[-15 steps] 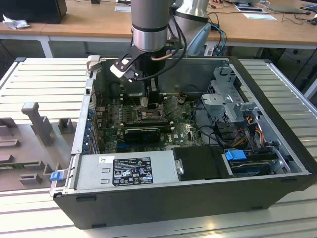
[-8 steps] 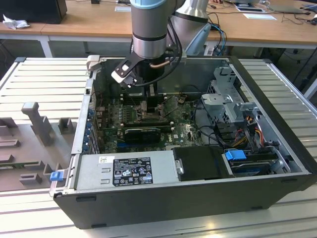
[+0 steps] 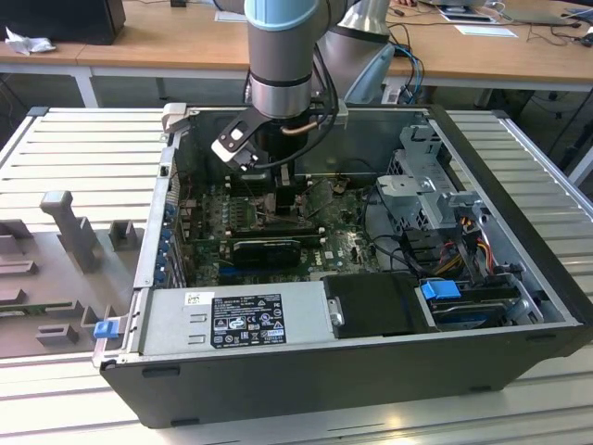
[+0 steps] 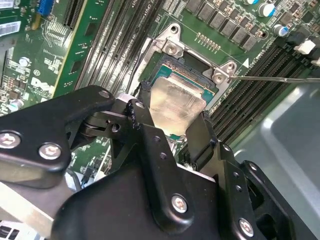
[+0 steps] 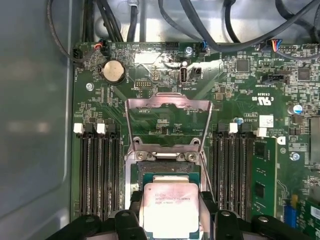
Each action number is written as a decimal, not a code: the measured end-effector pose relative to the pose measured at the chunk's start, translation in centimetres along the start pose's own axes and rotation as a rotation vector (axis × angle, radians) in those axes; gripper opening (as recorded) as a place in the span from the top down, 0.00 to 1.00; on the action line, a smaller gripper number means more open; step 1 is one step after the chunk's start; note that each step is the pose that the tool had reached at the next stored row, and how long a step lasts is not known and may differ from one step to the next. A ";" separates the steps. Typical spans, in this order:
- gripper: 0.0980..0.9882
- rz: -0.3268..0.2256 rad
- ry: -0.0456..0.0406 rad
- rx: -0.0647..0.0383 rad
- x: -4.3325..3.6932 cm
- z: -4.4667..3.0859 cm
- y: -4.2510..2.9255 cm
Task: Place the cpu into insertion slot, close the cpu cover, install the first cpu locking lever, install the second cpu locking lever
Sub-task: 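Place the cpu into insertion slot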
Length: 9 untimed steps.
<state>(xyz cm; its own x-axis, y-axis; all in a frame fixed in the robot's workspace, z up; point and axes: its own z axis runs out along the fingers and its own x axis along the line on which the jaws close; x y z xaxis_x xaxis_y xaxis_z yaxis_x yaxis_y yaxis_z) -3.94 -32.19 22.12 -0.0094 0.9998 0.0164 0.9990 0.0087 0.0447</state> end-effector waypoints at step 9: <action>0.52 0.007 -0.0060 0.001 0.08 0.99 0.06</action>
<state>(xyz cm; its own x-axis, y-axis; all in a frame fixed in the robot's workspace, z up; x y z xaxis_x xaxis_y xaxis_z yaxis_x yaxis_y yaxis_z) -3.84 -32.10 21.14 -0.0018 0.9999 0.0107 0.9990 0.0013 0.0437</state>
